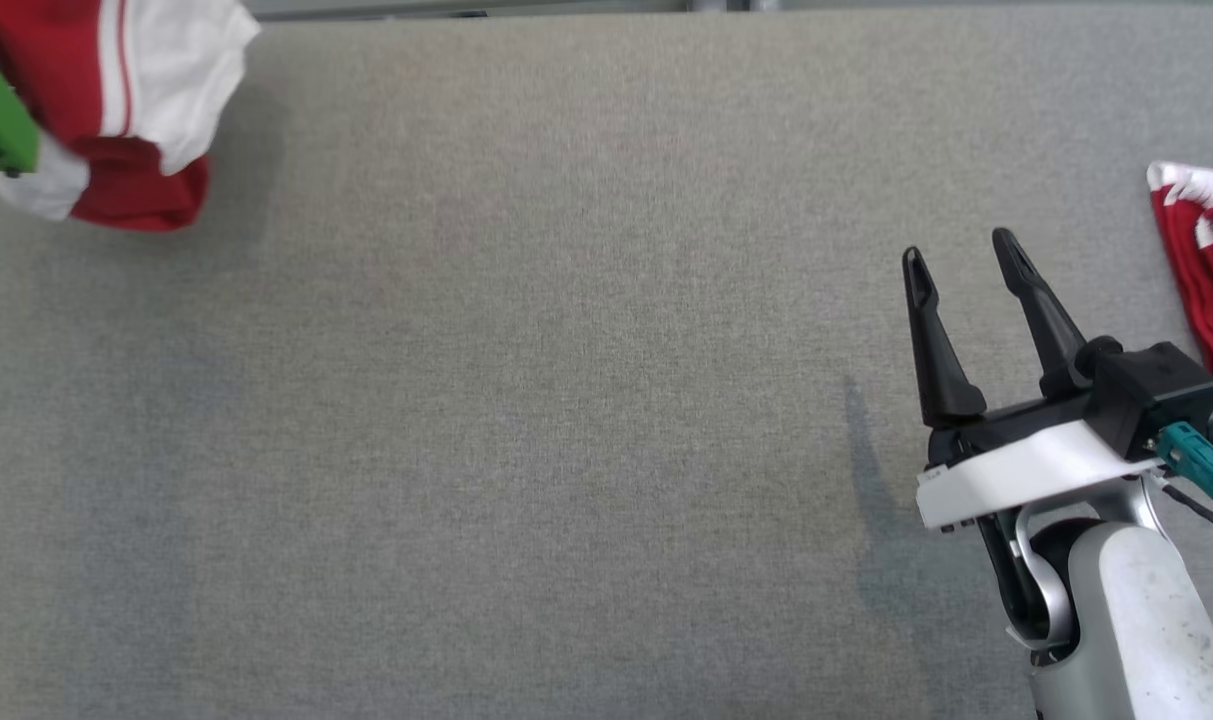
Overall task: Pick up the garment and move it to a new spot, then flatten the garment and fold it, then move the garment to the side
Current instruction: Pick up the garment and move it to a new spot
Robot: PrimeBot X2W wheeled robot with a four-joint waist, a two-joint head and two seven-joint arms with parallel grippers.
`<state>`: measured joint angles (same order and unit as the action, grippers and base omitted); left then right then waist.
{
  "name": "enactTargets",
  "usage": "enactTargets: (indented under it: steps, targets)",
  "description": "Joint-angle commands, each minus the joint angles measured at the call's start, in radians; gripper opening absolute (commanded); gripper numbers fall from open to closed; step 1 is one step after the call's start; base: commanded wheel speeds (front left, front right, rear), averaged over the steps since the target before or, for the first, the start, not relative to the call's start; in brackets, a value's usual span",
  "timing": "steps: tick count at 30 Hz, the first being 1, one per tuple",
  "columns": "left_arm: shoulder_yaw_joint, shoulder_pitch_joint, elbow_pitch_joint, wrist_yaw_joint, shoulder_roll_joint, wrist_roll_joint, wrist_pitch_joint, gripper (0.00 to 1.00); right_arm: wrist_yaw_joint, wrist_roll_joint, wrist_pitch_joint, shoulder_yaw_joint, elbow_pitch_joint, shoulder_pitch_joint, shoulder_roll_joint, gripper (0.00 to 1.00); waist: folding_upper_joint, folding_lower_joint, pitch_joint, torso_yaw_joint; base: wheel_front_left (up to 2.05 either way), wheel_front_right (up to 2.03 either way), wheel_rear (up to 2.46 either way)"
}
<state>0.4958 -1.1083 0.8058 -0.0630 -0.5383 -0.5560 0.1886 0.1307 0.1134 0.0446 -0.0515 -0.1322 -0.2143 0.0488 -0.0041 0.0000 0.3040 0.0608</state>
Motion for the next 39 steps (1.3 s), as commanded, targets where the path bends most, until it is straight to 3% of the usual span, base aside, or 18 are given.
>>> enactTargets:
  steps: [1, 12, 19, 23, 29, 39]
  targets:
    - [0.014, -0.007, -0.04, -0.009, 0.01, 0.009, -0.007, 0.0, 0.0, 0.012, 0.012, 0.008, 0.011, 0.027, 0.003, 1.0, 0.0041, 0.0, -0.099, 0.0, 0.0, 0.0, 0.0]
    - [0.097, 0.125, -0.313, -0.008, 0.083, -0.004, -0.073, 0.0, 0.0, 0.036, 0.031, 0.056, 0.041, 0.118, 0.003, 1.0, 0.0041, 0.0, -0.211, -0.022, 0.0, 0.0, 0.0]
    - [0.179, 0.249, -0.5, 0.004, 0.144, -0.008, -0.105, 0.0, 0.0, 0.04, 0.027, 0.075, 0.035, 0.155, 0.003, 1.0, 0.0041, 0.0, -0.241, -0.07, 0.0, 0.0, 0.0]
    - [0.216, 0.303, -0.54, 0.016, 0.178, -0.015, -0.11, 0.0, 0.0, 0.041, 0.022, 0.067, 0.028, 0.159, 0.003, 1.0, 0.0041, 0.0, -0.237, -0.11, 0.0, 0.0, 0.0]
    - [0.251, 0.333, -0.437, 0.021, 0.24, -0.015, -0.077, 0.0, 0.0, 0.05, 0.018, 0.036, 0.024, 0.14, 0.003, 1.0, 0.0041, 0.0, -0.193, -0.178, 0.0, 0.0, 0.0]
    - [0.232, 0.211, -0.024, 0.0, 0.333, -0.022, 0.032, 0.0, 0.0, 0.062, 0.042, -0.014, 0.047, 0.073, 0.003, 1.0, 0.0041, 0.0, -0.077, -0.284, 0.0, 0.0, 0.0]
